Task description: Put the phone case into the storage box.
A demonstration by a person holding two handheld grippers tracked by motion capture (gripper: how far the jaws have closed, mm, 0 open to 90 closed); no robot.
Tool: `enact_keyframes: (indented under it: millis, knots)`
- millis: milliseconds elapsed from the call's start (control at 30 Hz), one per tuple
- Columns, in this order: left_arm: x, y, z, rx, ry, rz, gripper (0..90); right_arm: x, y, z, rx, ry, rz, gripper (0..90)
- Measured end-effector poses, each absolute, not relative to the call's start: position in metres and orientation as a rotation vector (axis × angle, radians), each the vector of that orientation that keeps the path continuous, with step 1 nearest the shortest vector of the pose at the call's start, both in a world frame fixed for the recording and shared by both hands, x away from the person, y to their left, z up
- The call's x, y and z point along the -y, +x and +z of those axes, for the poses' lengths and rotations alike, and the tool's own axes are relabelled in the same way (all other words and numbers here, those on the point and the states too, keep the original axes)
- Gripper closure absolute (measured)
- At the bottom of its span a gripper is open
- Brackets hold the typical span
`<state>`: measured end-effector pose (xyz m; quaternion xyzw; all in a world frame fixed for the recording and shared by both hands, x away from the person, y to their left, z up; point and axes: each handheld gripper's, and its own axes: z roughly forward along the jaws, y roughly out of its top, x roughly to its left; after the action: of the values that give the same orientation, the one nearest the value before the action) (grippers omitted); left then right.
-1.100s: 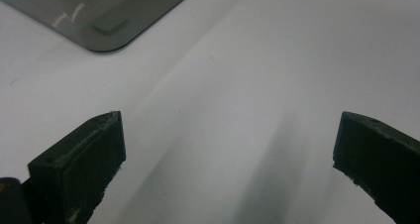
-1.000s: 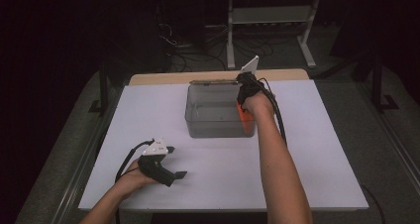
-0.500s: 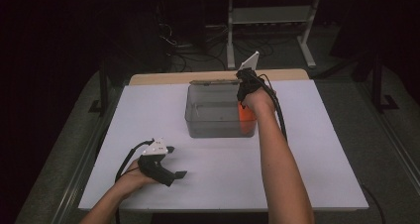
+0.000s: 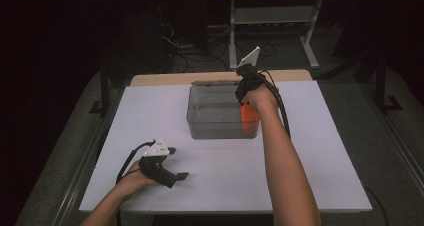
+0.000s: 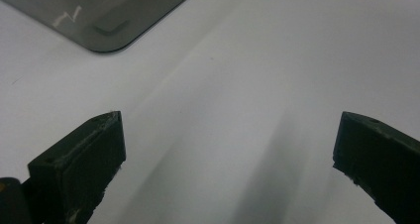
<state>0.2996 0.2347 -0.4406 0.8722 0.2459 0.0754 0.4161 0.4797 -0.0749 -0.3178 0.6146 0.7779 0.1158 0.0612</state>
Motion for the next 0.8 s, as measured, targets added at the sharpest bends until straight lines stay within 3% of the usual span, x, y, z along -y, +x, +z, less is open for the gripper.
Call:
enact_keyframes:
  millis: [533, 700, 800]
  knots:
    - [-0.238, 0.302, -0.439, -0.640, 2.167, 0.188, 0.0, 0.071, 0.469, -0.316, -2.422, 1.597, 0.483, 15.1]
    - [-0.241, 0.303, -0.438, -0.653, 2.153, 0.185, 0.0, 0.078, 0.467, -0.319, -2.412, 1.575, 0.546, 11.5]
    - [-0.243, 0.304, -0.436, -0.654, 2.140, 0.187, 0.0, 0.082, 0.465, -0.324, -2.427, 1.523, 0.591, 0.8]
